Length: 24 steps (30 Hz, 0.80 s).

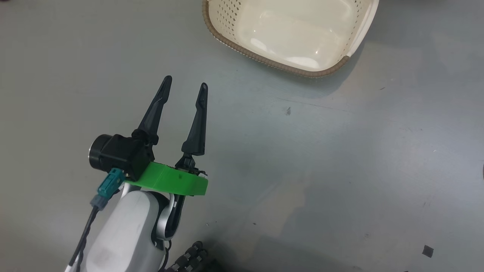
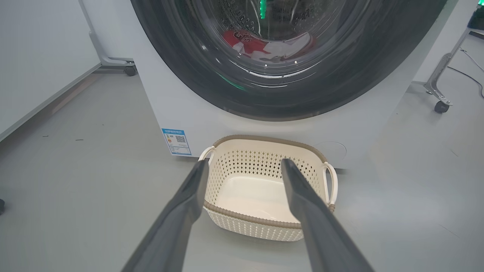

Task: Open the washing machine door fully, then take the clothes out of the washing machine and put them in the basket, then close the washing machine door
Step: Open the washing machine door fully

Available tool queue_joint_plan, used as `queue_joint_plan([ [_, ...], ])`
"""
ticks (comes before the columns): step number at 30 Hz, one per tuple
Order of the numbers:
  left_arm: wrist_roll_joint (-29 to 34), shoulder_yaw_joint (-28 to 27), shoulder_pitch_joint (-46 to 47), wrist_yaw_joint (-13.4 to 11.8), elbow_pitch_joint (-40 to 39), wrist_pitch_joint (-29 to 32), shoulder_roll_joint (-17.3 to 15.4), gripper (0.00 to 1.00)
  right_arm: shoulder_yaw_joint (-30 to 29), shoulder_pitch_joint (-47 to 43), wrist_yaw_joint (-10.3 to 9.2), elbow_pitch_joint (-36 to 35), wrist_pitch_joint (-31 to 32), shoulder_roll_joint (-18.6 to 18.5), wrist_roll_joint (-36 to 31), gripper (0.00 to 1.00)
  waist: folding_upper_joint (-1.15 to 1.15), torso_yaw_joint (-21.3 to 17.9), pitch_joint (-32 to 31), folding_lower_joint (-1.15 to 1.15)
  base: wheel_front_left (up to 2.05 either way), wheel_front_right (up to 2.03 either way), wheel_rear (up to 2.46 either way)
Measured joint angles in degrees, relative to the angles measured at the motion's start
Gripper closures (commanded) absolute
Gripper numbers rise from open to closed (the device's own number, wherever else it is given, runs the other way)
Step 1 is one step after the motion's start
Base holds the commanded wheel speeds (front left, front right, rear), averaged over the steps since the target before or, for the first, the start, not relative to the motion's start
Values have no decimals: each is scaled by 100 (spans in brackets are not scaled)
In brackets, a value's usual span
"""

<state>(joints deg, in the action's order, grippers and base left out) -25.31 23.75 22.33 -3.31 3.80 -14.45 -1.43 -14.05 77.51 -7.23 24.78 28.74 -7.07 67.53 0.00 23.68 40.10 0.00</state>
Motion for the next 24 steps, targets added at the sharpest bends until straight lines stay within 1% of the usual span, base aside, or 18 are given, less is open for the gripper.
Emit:
queue_joint_plan([
  [14,0,14,15,-43,-1,0,2,0,18,131,0,359,274,-31,55,100,0,-21,-2,0,0,0,0],
  [24,13,-33,34,-44,62,0,4,0,8,-24,4,590,437,-19,236,100,0,-87,-152,0,0,0,0],
])
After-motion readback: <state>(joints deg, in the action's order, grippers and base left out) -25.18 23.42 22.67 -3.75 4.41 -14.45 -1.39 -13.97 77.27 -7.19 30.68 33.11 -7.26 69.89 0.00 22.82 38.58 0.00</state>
